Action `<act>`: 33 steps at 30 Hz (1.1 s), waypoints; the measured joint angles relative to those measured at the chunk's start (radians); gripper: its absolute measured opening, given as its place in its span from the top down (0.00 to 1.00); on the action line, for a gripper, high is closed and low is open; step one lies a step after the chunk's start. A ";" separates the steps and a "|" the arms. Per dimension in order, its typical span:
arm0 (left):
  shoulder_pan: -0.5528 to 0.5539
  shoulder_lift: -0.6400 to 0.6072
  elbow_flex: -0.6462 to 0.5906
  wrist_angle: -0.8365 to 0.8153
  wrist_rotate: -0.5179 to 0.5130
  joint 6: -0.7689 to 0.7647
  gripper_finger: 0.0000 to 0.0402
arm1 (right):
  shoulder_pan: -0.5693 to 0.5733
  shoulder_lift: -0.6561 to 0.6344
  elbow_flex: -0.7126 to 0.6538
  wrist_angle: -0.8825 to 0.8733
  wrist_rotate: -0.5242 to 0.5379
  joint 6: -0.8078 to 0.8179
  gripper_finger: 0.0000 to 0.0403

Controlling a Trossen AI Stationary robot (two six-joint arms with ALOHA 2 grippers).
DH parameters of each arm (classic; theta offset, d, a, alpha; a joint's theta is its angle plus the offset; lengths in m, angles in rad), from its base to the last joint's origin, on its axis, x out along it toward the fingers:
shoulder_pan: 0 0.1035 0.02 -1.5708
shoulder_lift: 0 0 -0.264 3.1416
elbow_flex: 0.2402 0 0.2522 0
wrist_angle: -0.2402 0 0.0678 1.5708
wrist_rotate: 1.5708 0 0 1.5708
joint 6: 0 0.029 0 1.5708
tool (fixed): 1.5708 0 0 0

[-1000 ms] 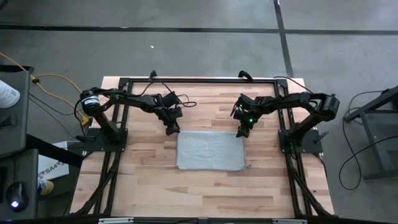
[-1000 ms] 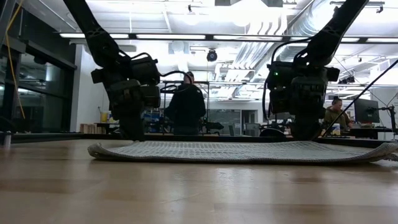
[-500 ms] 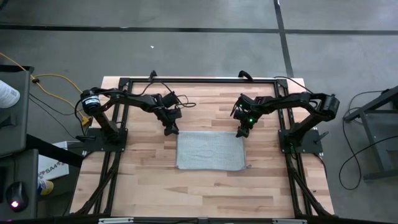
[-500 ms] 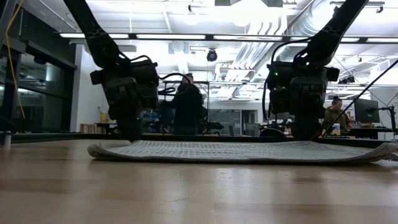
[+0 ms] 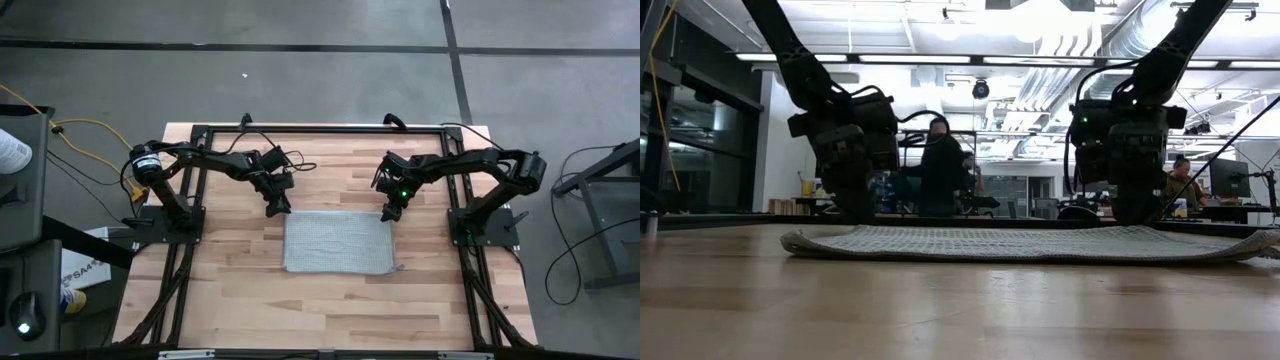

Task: Fold microfiber towels
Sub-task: Fold the gray microfiber towel

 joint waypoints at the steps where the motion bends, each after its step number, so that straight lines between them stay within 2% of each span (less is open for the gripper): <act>1: 0.000 0.002 0.000 -0.001 -0.002 0.000 0.68 | 0.000 0.000 0.000 0.000 0.000 0.000 0.57; 8: 0.001 0.021 0.002 0.008 0.001 0.000 0.71 | 0.000 0.000 -0.001 0.002 0.014 -0.020 0.66; 12: 0.001 0.023 0.002 0.009 0.002 0.000 0.81 | -0.002 0.000 -0.002 0.005 0.023 -0.027 0.74; 16: 0.000 0.024 0.000 -0.008 0.047 -0.004 0.92 | -0.014 0.001 -0.002 0.007 0.021 -0.029 0.81; 20: -0.008 0.024 0.000 -0.010 0.046 -0.006 0.97 | -0.023 0.002 -0.003 0.006 0.011 -0.042 0.84; 24: -0.006 0.024 0.000 -0.006 0.045 -0.004 0.95 | -0.023 0.001 -0.003 0.006 0.012 -0.044 0.84; 33: -0.006 0.024 0.000 -0.005 0.045 -0.004 0.76 | -0.022 0.000 -0.002 0.006 0.003 -0.045 0.75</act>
